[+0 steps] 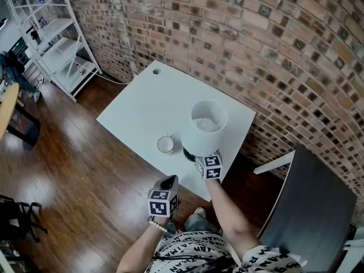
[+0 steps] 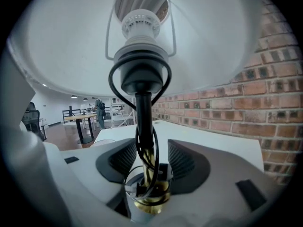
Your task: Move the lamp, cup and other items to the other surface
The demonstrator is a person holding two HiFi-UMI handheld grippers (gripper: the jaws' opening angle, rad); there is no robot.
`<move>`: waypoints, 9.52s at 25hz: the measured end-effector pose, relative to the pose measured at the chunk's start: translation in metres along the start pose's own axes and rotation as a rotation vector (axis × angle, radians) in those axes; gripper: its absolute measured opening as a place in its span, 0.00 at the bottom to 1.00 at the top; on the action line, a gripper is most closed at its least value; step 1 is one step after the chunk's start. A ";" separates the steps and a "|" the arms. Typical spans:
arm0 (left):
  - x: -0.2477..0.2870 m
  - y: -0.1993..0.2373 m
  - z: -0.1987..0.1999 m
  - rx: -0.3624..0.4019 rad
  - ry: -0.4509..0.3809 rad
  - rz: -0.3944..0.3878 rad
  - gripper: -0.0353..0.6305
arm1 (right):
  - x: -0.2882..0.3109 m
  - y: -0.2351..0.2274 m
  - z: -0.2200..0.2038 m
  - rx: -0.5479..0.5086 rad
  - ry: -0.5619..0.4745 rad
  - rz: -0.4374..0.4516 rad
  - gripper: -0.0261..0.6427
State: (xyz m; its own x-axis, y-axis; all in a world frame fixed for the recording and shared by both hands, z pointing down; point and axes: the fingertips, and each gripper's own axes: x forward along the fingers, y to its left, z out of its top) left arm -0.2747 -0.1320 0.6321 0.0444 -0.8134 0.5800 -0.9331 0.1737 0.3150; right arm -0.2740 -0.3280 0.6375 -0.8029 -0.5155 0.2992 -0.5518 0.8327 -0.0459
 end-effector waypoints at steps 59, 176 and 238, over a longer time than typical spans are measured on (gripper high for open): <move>-0.075 -0.534 -0.232 0.851 0.345 -1.240 0.06 | -0.785 -0.101 -0.168 0.679 -0.111 -1.495 0.66; 0.027 -0.054 0.017 0.105 -0.029 -0.063 0.06 | -0.103 -0.117 0.014 -0.009 0.252 -0.152 0.36; -0.049 -0.063 0.002 0.086 -0.060 -0.275 0.06 | -0.273 0.032 -0.030 0.252 0.188 -0.227 0.04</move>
State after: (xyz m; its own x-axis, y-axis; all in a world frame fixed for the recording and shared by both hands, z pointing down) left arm -0.2186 -0.1042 0.5824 0.2810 -0.8554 0.4351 -0.9158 -0.1034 0.3881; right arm -0.0654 -0.1548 0.5834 -0.6115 -0.6158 0.4968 -0.7678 0.6136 -0.1845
